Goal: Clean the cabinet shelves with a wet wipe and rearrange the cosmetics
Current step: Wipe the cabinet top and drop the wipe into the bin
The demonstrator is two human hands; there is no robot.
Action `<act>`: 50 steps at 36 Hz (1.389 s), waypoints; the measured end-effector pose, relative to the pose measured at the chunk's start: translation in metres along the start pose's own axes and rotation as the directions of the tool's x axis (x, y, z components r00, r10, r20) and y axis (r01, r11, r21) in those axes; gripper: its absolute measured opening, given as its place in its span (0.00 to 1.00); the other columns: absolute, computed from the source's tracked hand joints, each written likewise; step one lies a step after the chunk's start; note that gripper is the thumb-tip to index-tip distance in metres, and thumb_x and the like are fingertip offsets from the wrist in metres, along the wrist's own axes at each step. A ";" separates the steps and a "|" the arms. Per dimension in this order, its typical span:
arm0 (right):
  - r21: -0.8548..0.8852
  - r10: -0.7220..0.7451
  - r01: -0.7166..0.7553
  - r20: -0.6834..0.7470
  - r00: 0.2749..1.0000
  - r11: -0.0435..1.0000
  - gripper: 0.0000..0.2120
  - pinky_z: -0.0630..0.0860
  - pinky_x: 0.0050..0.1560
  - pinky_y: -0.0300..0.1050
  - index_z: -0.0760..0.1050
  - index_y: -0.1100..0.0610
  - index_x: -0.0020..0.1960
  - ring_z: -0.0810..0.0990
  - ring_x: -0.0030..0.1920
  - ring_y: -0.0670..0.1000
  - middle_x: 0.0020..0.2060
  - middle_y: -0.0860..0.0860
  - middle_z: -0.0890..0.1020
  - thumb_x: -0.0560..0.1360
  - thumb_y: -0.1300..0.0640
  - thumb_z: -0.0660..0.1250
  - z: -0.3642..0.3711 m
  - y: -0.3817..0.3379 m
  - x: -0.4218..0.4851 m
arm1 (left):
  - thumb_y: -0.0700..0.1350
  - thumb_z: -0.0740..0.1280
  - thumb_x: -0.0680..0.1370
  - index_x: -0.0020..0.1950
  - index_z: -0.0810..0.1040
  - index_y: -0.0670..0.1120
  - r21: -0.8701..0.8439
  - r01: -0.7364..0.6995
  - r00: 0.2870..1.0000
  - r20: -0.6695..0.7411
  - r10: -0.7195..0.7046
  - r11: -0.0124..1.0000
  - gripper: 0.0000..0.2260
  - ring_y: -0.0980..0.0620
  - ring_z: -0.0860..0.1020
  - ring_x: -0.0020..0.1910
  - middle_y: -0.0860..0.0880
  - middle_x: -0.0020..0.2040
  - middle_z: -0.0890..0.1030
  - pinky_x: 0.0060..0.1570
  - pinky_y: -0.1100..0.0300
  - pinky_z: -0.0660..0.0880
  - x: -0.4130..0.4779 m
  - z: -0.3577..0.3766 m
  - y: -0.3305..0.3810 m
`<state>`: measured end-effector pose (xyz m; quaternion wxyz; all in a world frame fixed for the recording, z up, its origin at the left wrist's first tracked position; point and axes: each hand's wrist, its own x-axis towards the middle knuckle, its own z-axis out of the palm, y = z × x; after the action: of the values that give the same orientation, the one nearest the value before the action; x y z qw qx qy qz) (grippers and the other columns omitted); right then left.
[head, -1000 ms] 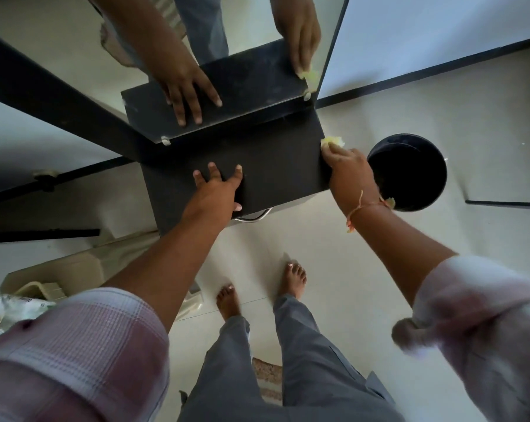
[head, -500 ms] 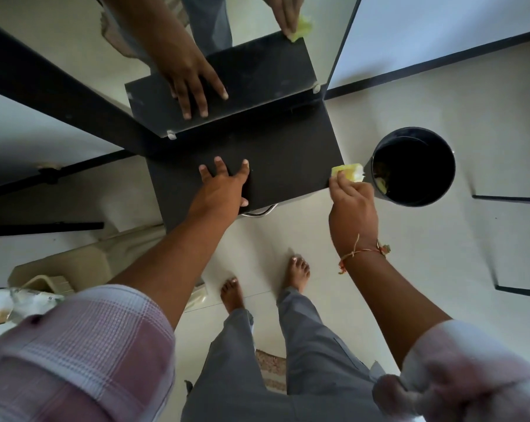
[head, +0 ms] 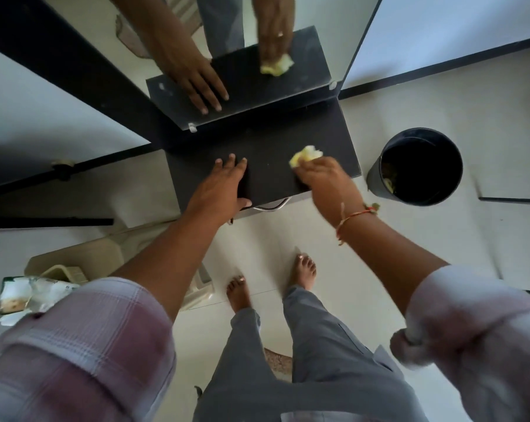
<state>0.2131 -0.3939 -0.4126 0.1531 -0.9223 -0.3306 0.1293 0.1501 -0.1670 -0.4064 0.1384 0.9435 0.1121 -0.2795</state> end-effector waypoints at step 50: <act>-0.109 0.270 -0.288 -0.153 0.950 0.951 0.18 0.63 0.69 0.52 0.74 0.63 0.64 0.73 0.63 0.61 0.60 0.60 0.78 0.79 0.67 0.51 0.041 -0.122 0.116 | 0.46 0.80 0.65 0.76 0.60 0.43 -0.260 0.097 0.949 -0.268 -0.168 0.961 0.45 0.45 0.61 0.75 0.44 0.77 0.61 0.72 0.50 0.64 -0.044 0.026 -0.098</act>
<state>0.2164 -0.2209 -0.4213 0.0949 -0.9745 -0.1930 0.0644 0.0733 -0.0898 -0.4223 0.2163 0.9401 0.2280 -0.1321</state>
